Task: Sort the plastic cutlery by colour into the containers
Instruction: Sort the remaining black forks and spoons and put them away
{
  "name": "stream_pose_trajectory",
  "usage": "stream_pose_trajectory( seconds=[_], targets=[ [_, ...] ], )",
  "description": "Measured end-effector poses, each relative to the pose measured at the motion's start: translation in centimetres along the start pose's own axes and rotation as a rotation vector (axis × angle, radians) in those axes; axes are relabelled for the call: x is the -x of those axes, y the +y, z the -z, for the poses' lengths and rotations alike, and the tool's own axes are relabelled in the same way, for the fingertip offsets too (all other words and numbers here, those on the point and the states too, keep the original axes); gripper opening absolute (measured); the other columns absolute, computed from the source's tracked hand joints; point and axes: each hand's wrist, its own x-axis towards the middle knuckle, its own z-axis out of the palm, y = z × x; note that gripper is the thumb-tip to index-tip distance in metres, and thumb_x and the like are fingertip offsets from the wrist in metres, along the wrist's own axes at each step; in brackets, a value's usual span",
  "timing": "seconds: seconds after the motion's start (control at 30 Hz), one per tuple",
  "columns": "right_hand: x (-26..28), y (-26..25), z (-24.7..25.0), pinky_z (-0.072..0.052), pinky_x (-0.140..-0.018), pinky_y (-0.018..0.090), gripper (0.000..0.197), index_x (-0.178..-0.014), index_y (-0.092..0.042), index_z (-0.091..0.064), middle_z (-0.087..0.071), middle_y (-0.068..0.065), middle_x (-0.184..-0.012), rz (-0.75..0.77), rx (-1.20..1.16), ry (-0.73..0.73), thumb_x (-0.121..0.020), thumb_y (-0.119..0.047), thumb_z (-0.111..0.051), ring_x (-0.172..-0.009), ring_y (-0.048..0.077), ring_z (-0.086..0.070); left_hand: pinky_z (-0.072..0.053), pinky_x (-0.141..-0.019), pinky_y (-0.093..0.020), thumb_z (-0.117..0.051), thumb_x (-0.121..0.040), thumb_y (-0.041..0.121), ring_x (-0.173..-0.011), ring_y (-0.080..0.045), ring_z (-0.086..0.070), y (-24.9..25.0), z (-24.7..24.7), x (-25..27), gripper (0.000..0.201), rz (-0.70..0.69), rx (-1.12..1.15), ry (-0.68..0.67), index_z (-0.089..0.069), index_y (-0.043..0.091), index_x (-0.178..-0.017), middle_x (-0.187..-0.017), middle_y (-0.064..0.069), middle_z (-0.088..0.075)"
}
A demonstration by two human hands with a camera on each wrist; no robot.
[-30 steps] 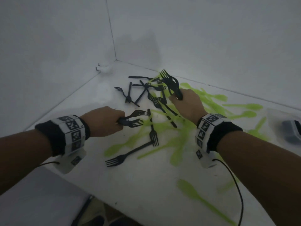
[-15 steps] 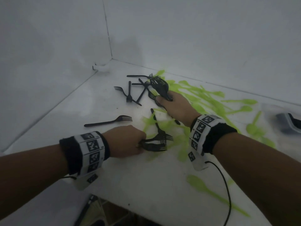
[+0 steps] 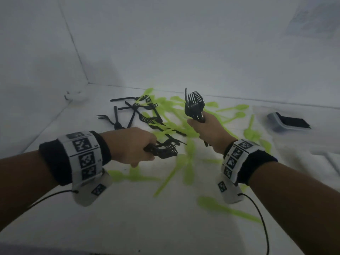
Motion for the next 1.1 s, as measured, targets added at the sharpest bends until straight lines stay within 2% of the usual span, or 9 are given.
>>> stream_pose_trajectory(
  seconds=[0.13,0.33,0.47,0.53,0.67,0.8,0.9,1.0,1.1],
  targets=[
    [0.7,0.6,1.4,-0.029,-0.056,0.027,0.013,-0.098,-0.023,-0.067,-0.037,-0.007,-0.067,-0.138,-0.145,0.022,-0.102,-0.033,-0.061,-0.061,0.012,-0.033,-0.045,-0.064,-0.03,-0.055,-0.1,0.03,-0.067,-0.003,-0.063,1.7,1.3,-2.7,0.014,-0.044,-0.182,0.021,-0.052,0.026,-0.087,-0.065,0.007,-0.07],
    [1.9,2.3,4.9,-0.024,-0.051,0.026,0.022,-0.114,-0.017,-0.07,-0.032,-0.007,-0.061,-0.222,-0.291,0.112,-0.103,-0.03,-0.056,-0.053,0.01,-0.029,-0.031,-0.056,-0.029,-0.05,-0.101,0.025,-0.075,-0.019,-0.049,5.9,2.2,-6.4,0.008,-0.096,-0.35,0.165,-0.044,0.021,-0.097,-0.076,0.008,-0.046],
    [2.4,3.9,7.0,-0.026,-0.053,0.027,0.019,-0.12,-0.013,-0.063,-0.034,-0.006,-0.062,-0.249,-0.301,0.158,-0.102,-0.018,-0.057,-0.053,0.011,-0.03,-0.036,-0.066,-0.033,-0.053,-0.098,0.026,-0.087,-0.023,-0.056,7.8,2.0,-9.2,0.013,-0.085,-0.166,0.184,-0.053,0.019,-0.11,-0.092,0.001,-0.058],
    [2.8,4.4,8.0,-0.024,-0.052,0.027,0.009,-0.111,-0.016,-0.056,-0.032,-0.006,-0.062,-0.242,-0.331,0.155,-0.102,-0.014,-0.056,-0.053,0.011,-0.028,-0.038,-0.065,-0.033,-0.055,-0.098,0.027,-0.088,-0.024,-0.059,8.6,1.8,-10.3,0.008,-0.102,-0.04,0.236,-0.054,0.021,-0.103,-0.09,0.002,-0.06],
    [3.1,4.7,10.2,-0.028,-0.05,0.026,0.007,-0.103,-0.013,-0.061,-0.049,0.002,-0.069,-0.244,-0.37,0.202,-0.1,-0.017,-0.056,-0.048,0.011,-0.03,-0.035,-0.059,-0.028,-0.062,-0.099,0.04,-0.067,-0.01,-0.052,10.1,1.1,-11.7,0.021,-0.149,0.217,0.36,-0.05,0.027,-0.087,-0.074,0.01,-0.056],
    [3.3,5.0,11.8,-0.035,-0.051,0.028,0.013,-0.11,-0.011,-0.059,-0.055,0.004,-0.081,-0.277,-0.427,0.24,-0.097,-0.012,-0.056,-0.053,0.014,-0.036,-0.035,-0.052,-0.02,-0.062,-0.101,0.026,-0.049,-0.003,-0.046,11.4,0.5,-13.1,0.016,-0.144,0.415,0.396,-0.046,0.022,-0.104,-0.083,0.008,-0.07],
    [3.4,5.5,12.5,-0.038,-0.052,0.031,0.011,-0.107,-0.014,-0.056,-0.058,0.001,-0.071,-0.3,-0.478,0.26,-0.096,-0.011,-0.054,-0.055,0.018,-0.042,-0.044,-0.064,-0.033,-0.07,-0.096,0.03,-0.066,-0.019,-0.056,12.5,0.2,-13.7,0.029,-0.078,0.632,0.41,-0.046,0.023,-0.11,-0.09,-0.004,-0.073],
    [3.5,5.6,13.1,-0.039,-0.054,0.031,0.005,-0.103,-0.014,-0.059,-0.064,0.003,-0.073,-0.314,-0.505,0.263,-0.101,-0.015,-0.055,-0.055,0.019,-0.045,-0.05,-0.094,-0.044,-0.079,-0.084,0.036,-0.099,-0.029,-0.068,13.3,-0.1,-14.3,0.03,-0.014,0.767,0.461,-0.06,0.024,-0.102,-0.1,-0.007,-0.075],
    [3.7,5.3,13.3,-0.033,-0.047,0.027,0.012,-0.109,-0.011,-0.06,-0.072,0.003,-0.083,-0.292,-0.503,0.232,-0.106,-0.019,-0.052,-0.046,0.016,-0.04,-0.05,-0.08,-0.037,-0.081,-0.083,0.028,-0.083,-0.022,-0.066,14.1,-0.4,-14.8,0.018,0.014,0.801,0.537,-0.068,0.021,-0.092,-0.092,-0.008,-0.073]
  ],
)
